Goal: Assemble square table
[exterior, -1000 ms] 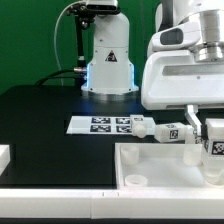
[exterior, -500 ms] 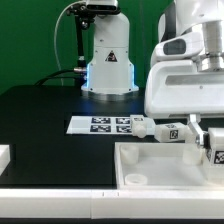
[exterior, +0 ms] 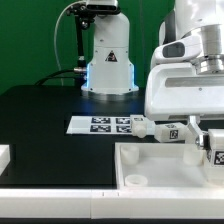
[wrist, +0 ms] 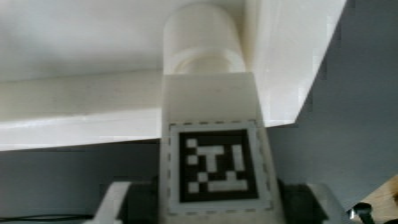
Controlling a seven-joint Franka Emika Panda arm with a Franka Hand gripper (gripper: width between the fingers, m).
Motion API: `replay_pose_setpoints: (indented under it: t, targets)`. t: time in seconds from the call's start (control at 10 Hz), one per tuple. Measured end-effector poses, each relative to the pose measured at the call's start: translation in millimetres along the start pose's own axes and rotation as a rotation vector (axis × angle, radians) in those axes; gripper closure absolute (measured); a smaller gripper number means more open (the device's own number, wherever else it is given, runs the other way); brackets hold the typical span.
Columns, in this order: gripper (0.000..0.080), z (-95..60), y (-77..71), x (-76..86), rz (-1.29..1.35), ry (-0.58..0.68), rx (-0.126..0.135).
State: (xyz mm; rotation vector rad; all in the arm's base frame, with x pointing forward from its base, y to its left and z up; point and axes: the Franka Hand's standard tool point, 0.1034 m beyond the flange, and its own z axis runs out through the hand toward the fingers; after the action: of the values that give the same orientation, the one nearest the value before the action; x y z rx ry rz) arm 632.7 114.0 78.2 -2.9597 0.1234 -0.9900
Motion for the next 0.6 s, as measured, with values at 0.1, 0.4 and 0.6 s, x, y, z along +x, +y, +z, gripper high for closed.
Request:
replay_pose_setpoints:
  t: [0.1, 0.4, 0.6]
  targets:
    - [0.0426, 1.1, 0.2, -2.2, -0.001, -0.013, -0.001]
    - [0.0171, -6.2, 13.4, 15.4, 0.03, -0.095, 0.002]
    - [0.0155, -5.8, 18.3, 20.4, 0.063, -0.268, 0.009]
